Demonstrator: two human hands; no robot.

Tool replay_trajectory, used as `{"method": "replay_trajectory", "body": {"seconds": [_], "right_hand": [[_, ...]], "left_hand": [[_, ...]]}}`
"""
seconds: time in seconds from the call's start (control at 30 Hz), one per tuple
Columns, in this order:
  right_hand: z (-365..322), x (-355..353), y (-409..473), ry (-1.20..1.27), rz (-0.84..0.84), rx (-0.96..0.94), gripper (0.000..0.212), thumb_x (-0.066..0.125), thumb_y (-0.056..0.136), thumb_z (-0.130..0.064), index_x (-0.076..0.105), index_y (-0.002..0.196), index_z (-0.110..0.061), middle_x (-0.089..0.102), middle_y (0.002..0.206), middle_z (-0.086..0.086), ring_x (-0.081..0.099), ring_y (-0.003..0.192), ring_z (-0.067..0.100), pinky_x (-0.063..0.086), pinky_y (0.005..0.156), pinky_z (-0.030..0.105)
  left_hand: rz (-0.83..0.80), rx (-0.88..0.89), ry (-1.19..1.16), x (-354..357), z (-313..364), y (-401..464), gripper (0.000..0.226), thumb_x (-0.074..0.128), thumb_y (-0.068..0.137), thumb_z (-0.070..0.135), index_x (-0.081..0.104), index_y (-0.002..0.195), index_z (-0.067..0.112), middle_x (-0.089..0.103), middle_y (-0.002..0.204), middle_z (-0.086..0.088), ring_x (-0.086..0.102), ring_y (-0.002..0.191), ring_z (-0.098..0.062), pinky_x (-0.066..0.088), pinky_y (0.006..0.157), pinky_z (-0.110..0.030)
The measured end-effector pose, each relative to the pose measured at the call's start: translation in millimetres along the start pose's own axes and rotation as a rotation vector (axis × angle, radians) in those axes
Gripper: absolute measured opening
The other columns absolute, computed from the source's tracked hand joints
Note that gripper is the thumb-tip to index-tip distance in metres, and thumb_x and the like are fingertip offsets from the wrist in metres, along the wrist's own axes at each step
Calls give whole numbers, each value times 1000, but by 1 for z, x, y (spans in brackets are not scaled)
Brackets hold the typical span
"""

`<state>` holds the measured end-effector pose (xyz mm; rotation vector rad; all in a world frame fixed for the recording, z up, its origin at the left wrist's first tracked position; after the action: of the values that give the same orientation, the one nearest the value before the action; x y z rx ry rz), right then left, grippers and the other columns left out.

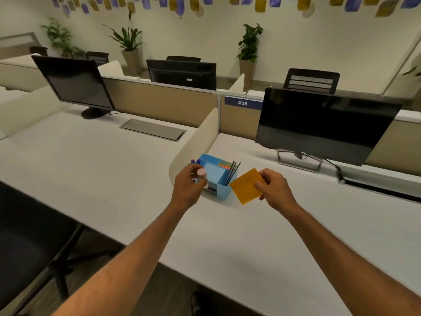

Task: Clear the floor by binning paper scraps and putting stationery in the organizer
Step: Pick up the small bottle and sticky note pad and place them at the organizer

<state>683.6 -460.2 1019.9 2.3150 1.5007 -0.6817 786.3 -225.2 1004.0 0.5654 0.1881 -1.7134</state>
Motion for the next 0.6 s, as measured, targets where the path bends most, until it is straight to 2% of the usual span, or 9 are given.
{"method": "replay_trajectory", "body": {"seconds": [0.1, 0.2, 0.27, 0.33, 0.5, 0.6], "right_hand": [[8, 2, 40, 7, 28, 20, 14, 60, 95, -20, 56, 109, -20, 59, 110, 4, 62, 90, 24, 53, 61, 24], [15, 8, 80, 22, 76, 43, 10, 59, 96, -18, 56, 106, -20, 60, 106, 6, 61, 84, 21, 55, 61, 27], [17, 13, 106, 23, 98, 59, 9, 59, 96, -17, 56, 105, -20, 60, 105, 6, 61, 81, 19, 55, 61, 29], [15, 19, 132, 27, 119, 71, 10, 59, 96, -16, 56, 105, -20, 59, 104, 5, 60, 82, 19, 55, 61, 28], [17, 40, 183, 35, 129, 113, 12, 59, 96, -17, 55, 106, -22, 57, 105, 2, 60, 84, 18, 53, 59, 24], [23, 50, 209, 21, 119, 124, 10, 59, 97, -19, 57, 106, -21, 60, 105, 3, 61, 86, 19, 52, 58, 23]], "left_hand": [[10, 49, 54, 7, -13, 65, 25, 67, 92, 18, 65, 117, 18, 69, 106, 3, 64, 94, -10, 48, 78, -13], [-41, 64, 106, 15, -31, 128, 29, 63, 93, 14, 68, 122, 17, 70, 112, 3, 65, 97, -14, 56, 87, -30], [-96, 69, 170, 24, -45, 164, 26, 62, 92, 13, 69, 117, 17, 69, 105, 5, 66, 94, -15, 59, 85, -36], [-157, 63, 236, 34, -57, 193, 24, 62, 92, 9, 68, 114, 16, 68, 103, 2, 66, 93, -19, 59, 82, -36], [-323, 38, 436, 59, -93, 241, 29, 57, 94, 9, 66, 122, 10, 68, 116, -12, 66, 102, -30, 56, 88, -39], [-406, 36, 523, 73, -111, 256, 35, 57, 92, 1, 66, 125, 10, 61, 119, -12, 63, 104, -32, 49, 84, -33]]}}
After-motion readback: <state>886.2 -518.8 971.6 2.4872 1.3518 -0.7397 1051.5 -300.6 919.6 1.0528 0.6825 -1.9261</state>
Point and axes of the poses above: each hand's wrist, its own y-axis towards the middle knuckle, its own x-axis out of the palm, z = x × y, the point moved 1 cm from there along y, towards the middle knuckle
